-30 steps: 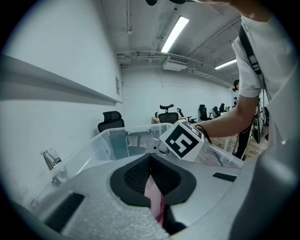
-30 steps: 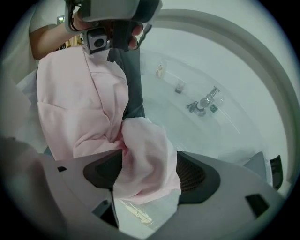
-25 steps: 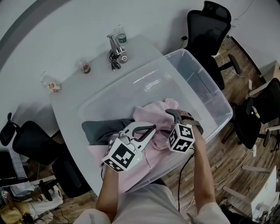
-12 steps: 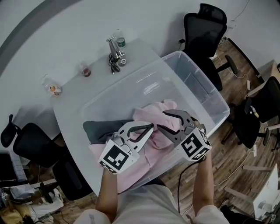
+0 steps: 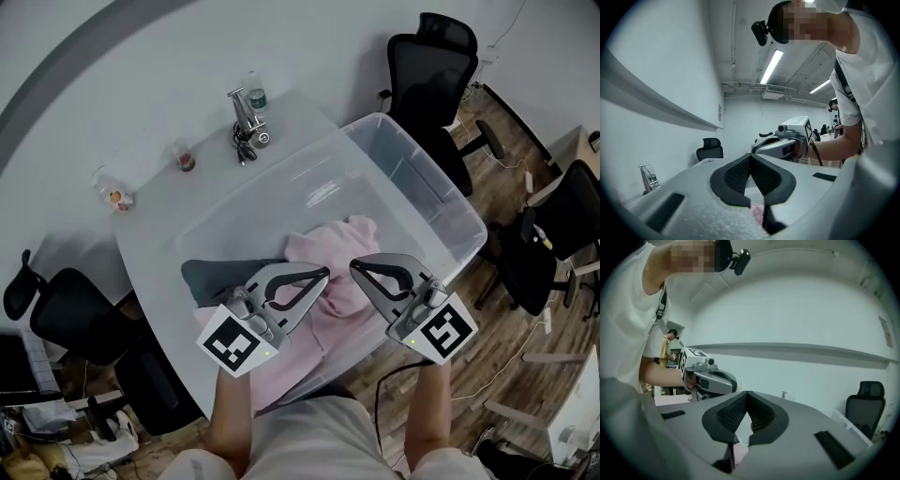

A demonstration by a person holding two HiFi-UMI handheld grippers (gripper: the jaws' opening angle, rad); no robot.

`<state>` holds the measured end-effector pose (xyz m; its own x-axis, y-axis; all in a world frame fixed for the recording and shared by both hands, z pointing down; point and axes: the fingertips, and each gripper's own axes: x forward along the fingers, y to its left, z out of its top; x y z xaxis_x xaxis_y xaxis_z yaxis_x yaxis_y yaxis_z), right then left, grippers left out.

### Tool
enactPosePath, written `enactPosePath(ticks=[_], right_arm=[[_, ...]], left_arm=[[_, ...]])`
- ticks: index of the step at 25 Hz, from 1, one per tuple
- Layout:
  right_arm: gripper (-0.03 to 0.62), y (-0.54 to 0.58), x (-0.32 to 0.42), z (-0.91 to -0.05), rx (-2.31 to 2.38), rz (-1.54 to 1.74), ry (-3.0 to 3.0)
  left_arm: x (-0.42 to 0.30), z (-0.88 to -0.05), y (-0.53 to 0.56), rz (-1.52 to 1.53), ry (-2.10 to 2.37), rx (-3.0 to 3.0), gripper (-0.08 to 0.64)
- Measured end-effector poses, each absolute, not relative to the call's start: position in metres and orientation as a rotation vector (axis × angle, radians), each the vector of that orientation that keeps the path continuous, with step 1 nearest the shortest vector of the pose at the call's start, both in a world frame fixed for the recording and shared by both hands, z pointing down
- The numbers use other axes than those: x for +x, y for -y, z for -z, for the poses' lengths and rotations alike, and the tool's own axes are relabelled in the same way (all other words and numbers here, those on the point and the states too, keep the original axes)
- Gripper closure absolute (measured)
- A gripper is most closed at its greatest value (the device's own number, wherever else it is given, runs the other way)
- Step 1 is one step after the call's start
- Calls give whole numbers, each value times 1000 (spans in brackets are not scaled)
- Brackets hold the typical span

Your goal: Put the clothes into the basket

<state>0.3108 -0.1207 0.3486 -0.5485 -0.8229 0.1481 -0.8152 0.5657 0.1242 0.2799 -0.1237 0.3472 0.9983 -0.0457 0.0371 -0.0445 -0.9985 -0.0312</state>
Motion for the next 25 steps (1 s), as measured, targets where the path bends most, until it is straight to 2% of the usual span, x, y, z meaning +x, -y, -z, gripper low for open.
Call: enactPosePath(ticks=[25], right_arm=[[589,76,298,-346,1503,101,2667]], left_arm=[[255,-346,90,0,-70,-3122,560]])
